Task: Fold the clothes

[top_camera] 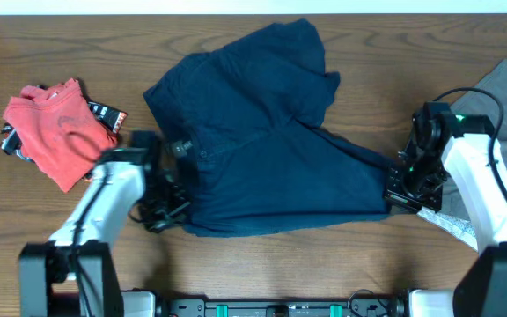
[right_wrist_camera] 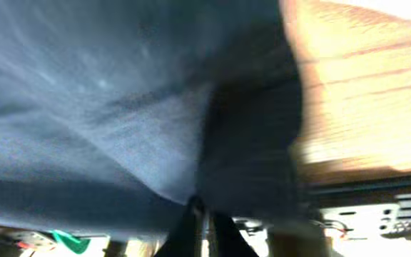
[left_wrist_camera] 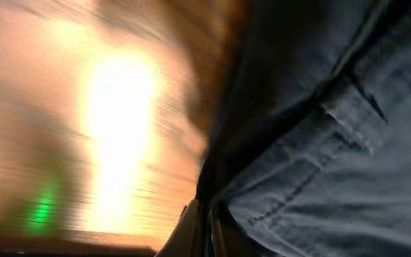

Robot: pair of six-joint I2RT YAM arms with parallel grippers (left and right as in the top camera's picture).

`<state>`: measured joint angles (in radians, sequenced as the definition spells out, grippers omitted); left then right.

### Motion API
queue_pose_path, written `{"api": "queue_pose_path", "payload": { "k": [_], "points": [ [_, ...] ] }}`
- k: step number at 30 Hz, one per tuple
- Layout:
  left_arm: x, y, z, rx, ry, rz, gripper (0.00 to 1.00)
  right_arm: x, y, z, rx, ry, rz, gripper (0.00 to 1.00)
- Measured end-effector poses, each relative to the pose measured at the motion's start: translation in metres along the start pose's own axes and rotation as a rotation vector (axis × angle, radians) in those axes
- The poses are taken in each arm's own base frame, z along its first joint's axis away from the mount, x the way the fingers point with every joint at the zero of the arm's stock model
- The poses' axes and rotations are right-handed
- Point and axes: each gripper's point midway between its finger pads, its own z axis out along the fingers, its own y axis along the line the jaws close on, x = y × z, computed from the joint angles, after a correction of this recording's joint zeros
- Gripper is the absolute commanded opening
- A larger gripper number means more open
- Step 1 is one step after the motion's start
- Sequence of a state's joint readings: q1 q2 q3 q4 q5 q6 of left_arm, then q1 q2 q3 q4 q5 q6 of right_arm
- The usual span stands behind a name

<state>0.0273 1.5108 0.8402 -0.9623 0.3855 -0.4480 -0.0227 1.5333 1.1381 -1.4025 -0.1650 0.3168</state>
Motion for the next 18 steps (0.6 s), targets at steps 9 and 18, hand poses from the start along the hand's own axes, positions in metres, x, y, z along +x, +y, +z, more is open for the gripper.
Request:
{"api": "queue_pose_path", "payload": {
  "k": [9, 18],
  "points": [
    [-0.020, 0.004, -0.028, 0.087, -0.131, -0.014, 0.70, -0.102, 0.049, -0.064, -0.171, -0.597, -0.185, 0.70],
    [-0.037, -0.021, -0.058, 0.201, -0.303, 0.065, 0.75, -0.170, 0.097, -0.061, -0.333, -0.724, -0.306, 0.58]
  ]
}}
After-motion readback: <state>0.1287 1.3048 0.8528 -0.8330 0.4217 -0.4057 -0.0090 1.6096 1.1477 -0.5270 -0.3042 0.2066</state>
